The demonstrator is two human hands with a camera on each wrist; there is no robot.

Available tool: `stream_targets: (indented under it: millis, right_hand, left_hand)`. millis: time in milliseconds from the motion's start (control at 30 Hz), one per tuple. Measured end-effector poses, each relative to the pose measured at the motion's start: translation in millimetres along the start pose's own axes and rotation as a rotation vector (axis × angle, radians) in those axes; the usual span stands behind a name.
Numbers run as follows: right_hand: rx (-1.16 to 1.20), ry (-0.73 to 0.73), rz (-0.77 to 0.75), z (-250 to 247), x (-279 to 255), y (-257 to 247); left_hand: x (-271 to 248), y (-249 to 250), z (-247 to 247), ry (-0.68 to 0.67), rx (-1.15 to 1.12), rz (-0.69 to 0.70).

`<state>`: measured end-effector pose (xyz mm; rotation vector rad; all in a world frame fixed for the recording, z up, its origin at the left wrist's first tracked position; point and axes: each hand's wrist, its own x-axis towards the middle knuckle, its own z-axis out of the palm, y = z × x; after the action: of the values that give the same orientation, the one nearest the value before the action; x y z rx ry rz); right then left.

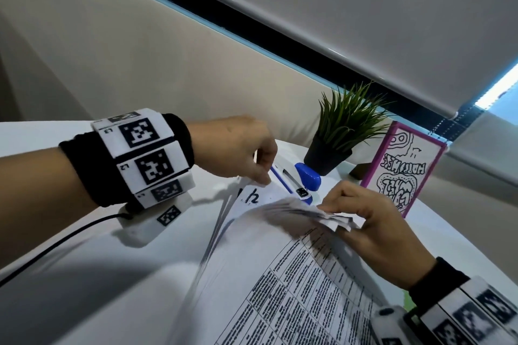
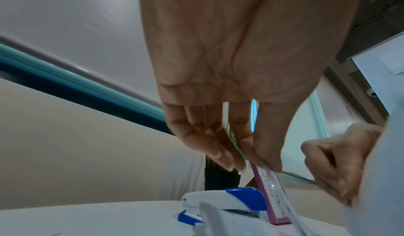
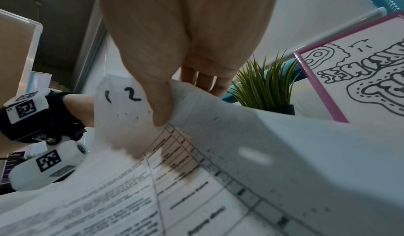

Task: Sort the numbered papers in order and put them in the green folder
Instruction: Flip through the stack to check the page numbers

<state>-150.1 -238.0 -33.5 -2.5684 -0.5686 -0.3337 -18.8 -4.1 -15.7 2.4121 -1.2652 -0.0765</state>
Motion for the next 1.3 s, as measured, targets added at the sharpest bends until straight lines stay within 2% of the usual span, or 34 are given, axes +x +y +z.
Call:
stream_targets:
  millis: [133,200,300,367,433,567,700,867,1100,1167,1300]
  right_hand:
    - [0.006,0.061,0.04,-1.5,-4.1,-0.6]
    - [0.023,0.092,0.069,-2.0,-5.7,-0.8]
    - [0.031,0.088,0.072,-1.3,-7.7,2.8]
    - [-0.028,0.095,0.014,-0.7,-8.3,3.8]
    - [-0.1,0.141,-0.036,-0.3,-8.8,3.9]
    - [-0.14,0.235,-0.059,-1.9,-8.4,3.9]
    - [-0.035,0.137,-0.042,-4.4,-10.4,3.3]
    - [0.132,0.076,0.099,-2.1,-10.0,-1.3]
    - [0.201,0.013,0.169,3.0,-4.7,3.8]
    - [0.197,0.007,0.169,1.4,-4.9,3.9]
    - [0.093,0.005,0.08,-0.5,-7.5,3.6]
  left_hand:
    - [-5.9,1.5,-3.0,-0.034,-0.172,0.086]
    - [-10.4,3.9,-5.5,-0.124,-0.359,0.089]
    - [-13.8,9.2,-5.8,-0.34,-0.62,-0.005]
    - [-13.4,11.9,-4.0,-0.401,-0.664,-0.076]
    - [-13.3,12.1,-1.9,-0.422,-0.654,-0.09]
    - [-14.8,10.6,1.8,-0.392,-0.653,-0.02]
    - [-10.5,5.1,6.7,-0.319,-0.672,-0.069]
    - [-7.6,4.6,10.5,-0.212,-0.624,-0.13]
    - [-6.2,10.1,15.5,-0.187,-0.624,-0.178]
    - [-5.9,9.7,15.6,-0.163,-0.642,-0.195]
    - [-6.1,11.7,12.0,-0.156,-0.822,-0.216]
